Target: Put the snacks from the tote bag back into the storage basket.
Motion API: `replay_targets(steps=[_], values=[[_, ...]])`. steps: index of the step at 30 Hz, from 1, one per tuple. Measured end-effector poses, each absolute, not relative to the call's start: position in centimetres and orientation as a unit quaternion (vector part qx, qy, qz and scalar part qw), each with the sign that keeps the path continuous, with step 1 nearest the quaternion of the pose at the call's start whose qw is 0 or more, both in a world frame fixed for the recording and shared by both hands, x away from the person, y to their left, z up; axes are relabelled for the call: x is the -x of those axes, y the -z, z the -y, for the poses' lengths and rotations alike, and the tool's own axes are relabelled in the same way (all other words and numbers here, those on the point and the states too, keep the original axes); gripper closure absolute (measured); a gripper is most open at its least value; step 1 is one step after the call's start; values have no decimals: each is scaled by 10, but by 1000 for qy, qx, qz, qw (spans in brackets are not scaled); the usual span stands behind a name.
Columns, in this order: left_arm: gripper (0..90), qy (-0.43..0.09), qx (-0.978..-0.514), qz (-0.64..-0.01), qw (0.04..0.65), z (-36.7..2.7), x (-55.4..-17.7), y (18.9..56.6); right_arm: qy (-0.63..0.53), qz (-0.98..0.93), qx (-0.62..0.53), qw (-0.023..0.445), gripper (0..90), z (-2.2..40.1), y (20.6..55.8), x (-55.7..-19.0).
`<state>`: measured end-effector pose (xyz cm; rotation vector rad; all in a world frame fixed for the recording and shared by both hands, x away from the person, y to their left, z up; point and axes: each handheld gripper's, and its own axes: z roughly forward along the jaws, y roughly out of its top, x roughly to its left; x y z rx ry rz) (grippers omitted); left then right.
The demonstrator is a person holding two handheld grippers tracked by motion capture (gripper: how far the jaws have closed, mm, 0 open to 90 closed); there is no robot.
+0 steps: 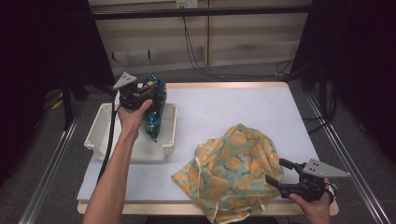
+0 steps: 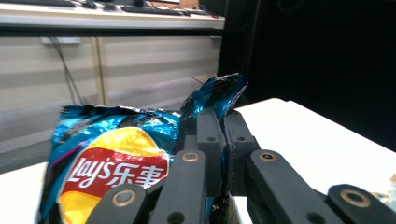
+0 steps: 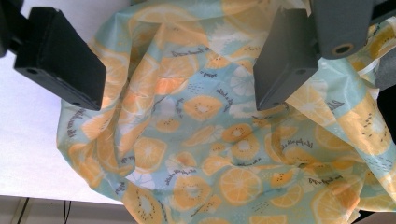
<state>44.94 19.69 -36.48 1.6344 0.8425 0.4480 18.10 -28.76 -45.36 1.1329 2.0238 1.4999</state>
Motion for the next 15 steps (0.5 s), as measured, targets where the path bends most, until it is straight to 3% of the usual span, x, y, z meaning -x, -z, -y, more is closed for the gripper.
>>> replay_targets(steps=[15], values=[[785,-202,-721,-356,559,-172,-455,384,-531,-723,-400,188,171,287,455,-181]])
